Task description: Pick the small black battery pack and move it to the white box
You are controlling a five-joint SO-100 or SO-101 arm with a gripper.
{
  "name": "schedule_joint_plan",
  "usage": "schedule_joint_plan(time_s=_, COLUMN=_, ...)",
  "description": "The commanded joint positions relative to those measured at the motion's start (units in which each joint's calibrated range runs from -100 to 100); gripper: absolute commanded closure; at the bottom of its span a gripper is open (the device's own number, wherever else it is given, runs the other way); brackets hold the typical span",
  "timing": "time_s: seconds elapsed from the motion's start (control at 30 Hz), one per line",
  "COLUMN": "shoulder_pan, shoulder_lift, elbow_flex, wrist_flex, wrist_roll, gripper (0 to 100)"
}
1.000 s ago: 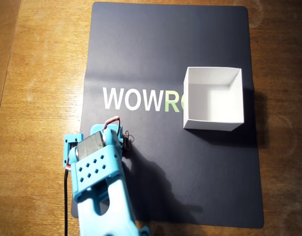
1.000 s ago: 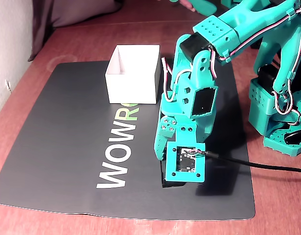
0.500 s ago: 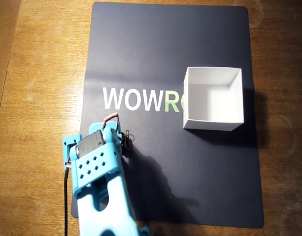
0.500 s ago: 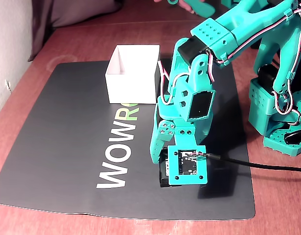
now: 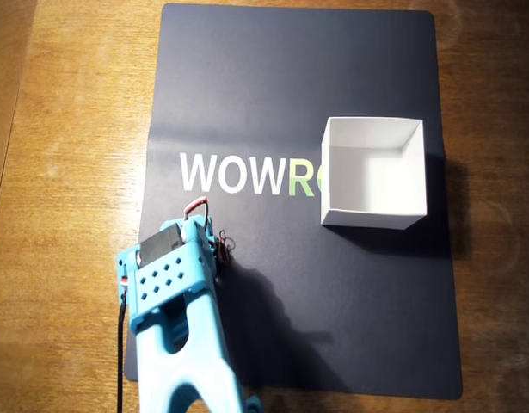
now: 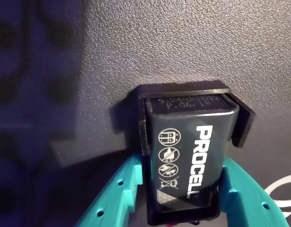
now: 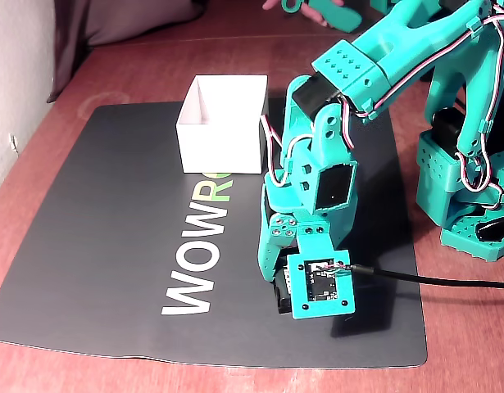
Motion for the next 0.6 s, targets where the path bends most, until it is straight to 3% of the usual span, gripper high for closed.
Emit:
schedule_joint_plan(time_s=0.0, shoulder_pan=-0.12, shoulder_lift=-0.13, elbow_flex=-1.79, wrist_flex=-0.49, wrist_roll=-0.02, gripper=83)
schedule_joint_plan(time_s=0.57, shoulder_pan=-0.23, shoulder_lift=0.31, elbow_flex=-0.97, wrist_flex=0.03, wrist_roll=-0.02, gripper=83)
